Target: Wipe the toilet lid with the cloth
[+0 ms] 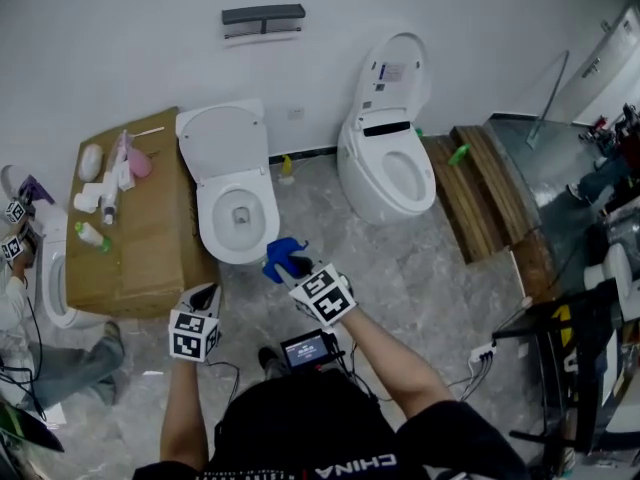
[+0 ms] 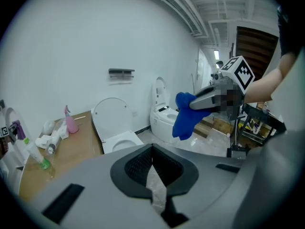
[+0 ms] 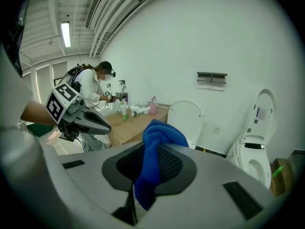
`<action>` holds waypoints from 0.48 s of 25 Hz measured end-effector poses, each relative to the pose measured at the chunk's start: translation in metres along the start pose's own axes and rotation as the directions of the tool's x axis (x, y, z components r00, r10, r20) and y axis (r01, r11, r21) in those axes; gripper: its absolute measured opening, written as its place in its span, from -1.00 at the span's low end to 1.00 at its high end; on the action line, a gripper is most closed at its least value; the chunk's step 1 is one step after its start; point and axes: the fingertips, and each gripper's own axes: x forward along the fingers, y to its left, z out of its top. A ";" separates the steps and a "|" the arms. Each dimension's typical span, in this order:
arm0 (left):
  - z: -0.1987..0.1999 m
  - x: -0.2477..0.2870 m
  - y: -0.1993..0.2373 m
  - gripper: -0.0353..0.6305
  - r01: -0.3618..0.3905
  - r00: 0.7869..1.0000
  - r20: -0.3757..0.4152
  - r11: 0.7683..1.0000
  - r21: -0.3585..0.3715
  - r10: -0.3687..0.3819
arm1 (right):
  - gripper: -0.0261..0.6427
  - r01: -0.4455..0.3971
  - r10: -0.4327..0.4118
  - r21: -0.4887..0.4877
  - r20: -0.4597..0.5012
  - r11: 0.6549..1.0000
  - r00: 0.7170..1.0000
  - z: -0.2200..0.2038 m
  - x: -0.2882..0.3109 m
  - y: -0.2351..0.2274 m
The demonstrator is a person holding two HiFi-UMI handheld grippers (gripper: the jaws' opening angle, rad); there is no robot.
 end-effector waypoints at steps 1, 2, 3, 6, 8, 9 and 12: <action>0.002 0.001 -0.003 -0.86 -0.007 1.000 0.004 1.000 -0.011 0.007 | -0.75 -0.013 0.013 0.002 0.001 1.000 1.000 0.000 0.001 0.000; 0.005 0.001 -0.006 -0.86 -0.016 1.000 0.007 1.000 -0.019 0.016 | -0.75 -0.025 0.025 0.003 0.006 1.000 1.000 0.001 0.002 -0.001; 0.008 0.001 -0.008 -0.86 -0.025 1.000 0.009 0.999 -0.022 0.025 | -0.75 -0.036 0.036 -0.001 0.013 0.999 0.999 0.004 0.001 -0.002; 0.018 0.002 -0.015 -0.86 -0.043 0.999 0.016 0.999 -0.020 0.043 | -0.75 -0.055 0.055 -0.020 0.032 0.998 0.998 0.011 0.000 -0.005; 0.023 0.002 -0.016 -0.86 -0.052 0.998 0.024 0.998 -0.019 0.052 | -0.75 -0.064 0.065 -0.029 0.037 0.997 0.997 0.014 0.000 -0.007; 0.025 0.002 -0.017 -0.86 -0.057 0.998 0.029 0.998 -0.017 0.058 | -0.75 -0.068 0.069 -0.033 0.039 0.997 0.997 0.015 0.000 -0.009; 0.030 0.007 -0.018 -0.86 -0.083 0.996 0.039 0.997 -0.001 0.083 | -0.75 -0.072 0.074 -0.040 0.043 0.997 0.996 0.016 -0.003 -0.014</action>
